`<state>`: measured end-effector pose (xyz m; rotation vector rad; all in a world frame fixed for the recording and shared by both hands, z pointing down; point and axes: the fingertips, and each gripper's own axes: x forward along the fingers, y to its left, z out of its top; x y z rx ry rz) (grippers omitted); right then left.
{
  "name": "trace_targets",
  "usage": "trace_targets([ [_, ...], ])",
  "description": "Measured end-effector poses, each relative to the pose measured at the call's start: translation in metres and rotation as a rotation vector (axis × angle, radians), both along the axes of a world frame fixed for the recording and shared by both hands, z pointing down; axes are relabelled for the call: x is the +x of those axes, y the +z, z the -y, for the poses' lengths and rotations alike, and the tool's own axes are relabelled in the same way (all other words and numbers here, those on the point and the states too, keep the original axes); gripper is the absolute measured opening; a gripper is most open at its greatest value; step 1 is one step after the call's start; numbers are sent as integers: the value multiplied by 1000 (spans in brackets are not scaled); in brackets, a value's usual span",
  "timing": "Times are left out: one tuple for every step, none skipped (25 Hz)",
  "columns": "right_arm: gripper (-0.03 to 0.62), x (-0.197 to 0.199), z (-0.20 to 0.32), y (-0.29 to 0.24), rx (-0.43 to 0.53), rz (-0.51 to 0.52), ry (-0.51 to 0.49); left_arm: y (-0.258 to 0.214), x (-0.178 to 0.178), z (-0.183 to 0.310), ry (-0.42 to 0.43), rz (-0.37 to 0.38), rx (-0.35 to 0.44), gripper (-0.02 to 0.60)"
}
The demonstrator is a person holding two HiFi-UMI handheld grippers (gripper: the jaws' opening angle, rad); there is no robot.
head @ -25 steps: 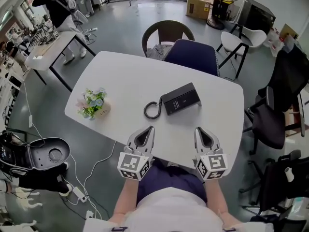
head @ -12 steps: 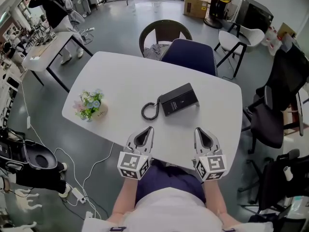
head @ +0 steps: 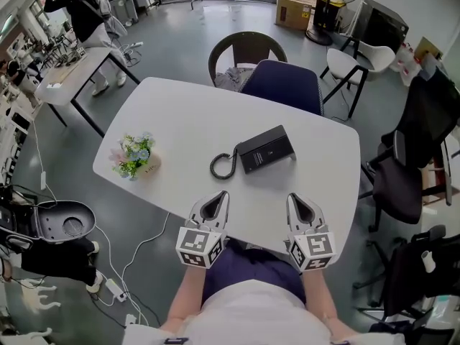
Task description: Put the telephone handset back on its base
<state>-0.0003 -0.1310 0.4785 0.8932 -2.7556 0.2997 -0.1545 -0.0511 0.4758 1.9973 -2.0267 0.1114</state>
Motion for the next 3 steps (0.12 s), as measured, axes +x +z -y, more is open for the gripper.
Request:
trace_targets([
  [37,0,-1,1,-1,-1,-2,0,1,0,-1,0,-1,15],
  [37,1,-1,1,-2,-3,-4,1,2,0,-2,-1,-3,15],
  [37,1,-2,2,-3,-4,-5,1,3,0,-3,-1,-4,14],
])
